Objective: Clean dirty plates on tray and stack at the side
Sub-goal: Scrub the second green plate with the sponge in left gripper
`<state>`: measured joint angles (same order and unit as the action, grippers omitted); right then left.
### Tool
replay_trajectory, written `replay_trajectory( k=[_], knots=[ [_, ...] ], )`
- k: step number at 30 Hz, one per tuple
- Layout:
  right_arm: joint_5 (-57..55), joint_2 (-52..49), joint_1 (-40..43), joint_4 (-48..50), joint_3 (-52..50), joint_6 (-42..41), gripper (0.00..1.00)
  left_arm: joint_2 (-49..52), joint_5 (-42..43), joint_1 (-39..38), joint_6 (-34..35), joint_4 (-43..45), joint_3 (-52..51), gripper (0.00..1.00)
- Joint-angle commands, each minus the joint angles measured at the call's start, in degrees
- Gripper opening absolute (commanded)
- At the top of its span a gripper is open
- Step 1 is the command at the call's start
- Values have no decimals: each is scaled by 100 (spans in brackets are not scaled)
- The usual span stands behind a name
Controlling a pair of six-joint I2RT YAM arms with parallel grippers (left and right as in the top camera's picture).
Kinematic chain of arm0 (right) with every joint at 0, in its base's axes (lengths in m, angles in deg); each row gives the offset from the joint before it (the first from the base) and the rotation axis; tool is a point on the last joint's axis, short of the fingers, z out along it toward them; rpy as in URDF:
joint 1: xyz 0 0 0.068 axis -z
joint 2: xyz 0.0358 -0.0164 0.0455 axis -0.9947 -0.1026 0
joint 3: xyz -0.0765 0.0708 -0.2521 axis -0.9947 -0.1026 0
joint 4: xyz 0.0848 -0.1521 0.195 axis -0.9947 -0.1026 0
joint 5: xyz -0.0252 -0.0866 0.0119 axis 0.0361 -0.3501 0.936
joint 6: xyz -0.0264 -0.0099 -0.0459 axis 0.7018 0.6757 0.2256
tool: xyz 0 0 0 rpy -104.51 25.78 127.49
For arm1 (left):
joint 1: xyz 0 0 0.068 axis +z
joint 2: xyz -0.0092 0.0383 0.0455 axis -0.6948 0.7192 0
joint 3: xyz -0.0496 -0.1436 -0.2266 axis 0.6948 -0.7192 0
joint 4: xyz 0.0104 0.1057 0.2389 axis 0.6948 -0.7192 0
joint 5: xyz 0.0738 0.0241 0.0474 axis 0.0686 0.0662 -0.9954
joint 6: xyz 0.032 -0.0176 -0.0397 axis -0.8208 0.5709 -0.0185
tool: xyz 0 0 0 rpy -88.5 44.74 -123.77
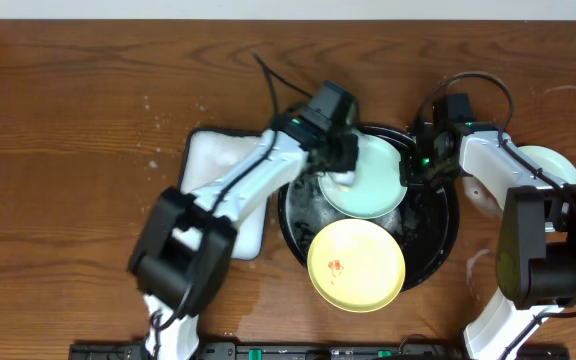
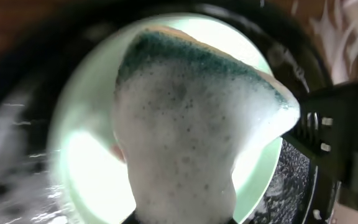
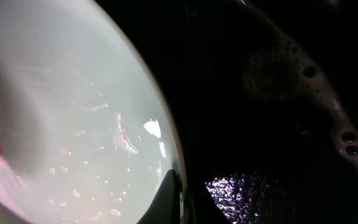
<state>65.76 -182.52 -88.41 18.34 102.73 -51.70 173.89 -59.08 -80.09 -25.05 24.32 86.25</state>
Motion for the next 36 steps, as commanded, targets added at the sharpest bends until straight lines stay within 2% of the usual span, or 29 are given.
replay_trajectory(
  k=[1,6,10,15,18,20,23,27,29,31,34,36],
  knots=[
    [-232,-251,-35,-118,-107,9,1,382,348,-229,448,177,87,8],
    [-234,-251,-107,-186,-107,9,1,1023,328,-348,623,262,87,8],
    [-232,-251,-107,-225,-107,9,1,1207,-238,-210,297,118,87,8],
    [-234,-251,-107,-299,-107,11,1,1178,-2522,37,-459,-608,302,8],
    [-234,-251,-105,-295,-107,13,1,1178,-3344,33,-925,-673,356,8],
    [-234,-251,-105,-310,-107,13,1,1178,-3569,-13,-1056,-673,358,8],
    [-234,-251,-107,-350,-107,13,1,1178,-3346,-105,-1025,-651,358,8],
    [-234,-251,-105,-354,-107,13,1,1185,-1932,-238,-308,-549,356,8],
    [-234,-251,-105,-367,-107,15,1,1224,-715,-289,264,-264,356,8],
    [-234,-251,-107,-376,-107,15,1,1272,133,-330,636,57,356,8],
    [-234,-251,-107,-378,-107,15,1,1375,861,-420,1152,415,356,8],
    [-234,-251,-107,-382,-107,15,1,1421,1062,-490,1335,490,356,8]
  ],
)
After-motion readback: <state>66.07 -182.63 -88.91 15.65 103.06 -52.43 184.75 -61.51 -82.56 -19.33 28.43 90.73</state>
